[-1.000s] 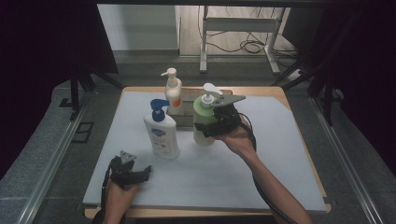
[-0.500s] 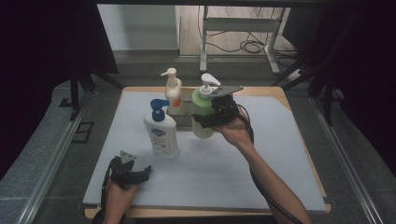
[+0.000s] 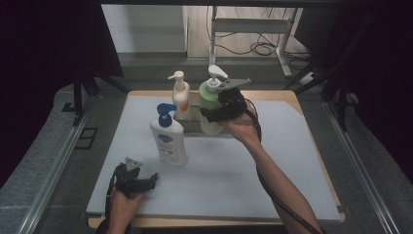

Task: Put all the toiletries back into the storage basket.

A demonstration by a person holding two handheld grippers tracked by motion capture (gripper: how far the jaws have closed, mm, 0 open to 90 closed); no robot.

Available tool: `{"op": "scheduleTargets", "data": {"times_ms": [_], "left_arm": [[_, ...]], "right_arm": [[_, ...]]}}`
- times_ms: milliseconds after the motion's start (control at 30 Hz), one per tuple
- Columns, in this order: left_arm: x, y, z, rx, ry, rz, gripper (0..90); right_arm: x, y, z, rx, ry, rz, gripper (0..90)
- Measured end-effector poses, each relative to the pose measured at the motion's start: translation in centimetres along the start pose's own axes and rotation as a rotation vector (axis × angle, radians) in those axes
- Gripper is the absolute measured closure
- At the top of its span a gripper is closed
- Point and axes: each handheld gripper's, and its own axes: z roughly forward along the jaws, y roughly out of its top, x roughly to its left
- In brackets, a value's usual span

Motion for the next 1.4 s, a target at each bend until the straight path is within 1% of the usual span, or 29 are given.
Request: {"op": "scheduleTargets", "data": {"times_ms": [67, 267, 333, 633, 700, 900, 1067, 1233, 1400], "left_arm": [[0.0, 0.0, 0.0, 0.000, 0.000, 0.000, 11.7], [0.0, 0.0, 0.0, 0.000, 0.000, 0.000, 11.7], [0.0, 0.0, 0.0, 0.000, 0.000, 0.001, 11.7], [0.0, 0.0, 0.0, 0.001, 0.000, 0.001, 11.7], [0.0, 0.0, 0.0, -0.001, 0.000, 0.000, 11.7], [0.0, 0.0, 0.0, -0.001, 0.001, -0.003, 11.7], [0.0, 0.0, 0.0, 0.001, -0.001, -0.002, 11.7], [0.0, 0.0, 0.0, 0.001, -0.001, -0.001, 11.7], [0.0, 0.0, 0.0, 0.001, -0.001, -0.002, 11.7]], "right_arm": [[-0.3, 0.2, 0.2, -0.002, -0.013, 0.002, 11.9], [-0.9, 0.4, 0.6, -0.009, -0.028, 0.018, 11.9], [-1.3, 0.5, 0.8, -0.008, -0.044, 0.020, 11.9], [-2.2, 0.7, 1.4, -0.013, -0.071, 0.033, 11.9], [-2.5, 0.8, 1.7, -0.014, -0.084, 0.035, 11.9], [-2.8, 1.0, 2.4, -0.029, -0.099, 0.034, 11.9], [-3.0, 1.2, 2.9, -0.028, -0.108, 0.024, 11.9], [-3.3, 1.4, 3.6, -0.028, -0.116, 0.030, 11.9], [-3.6, 1.4, 4.3, -0.028, -0.118, 0.017, 11.9]]}}
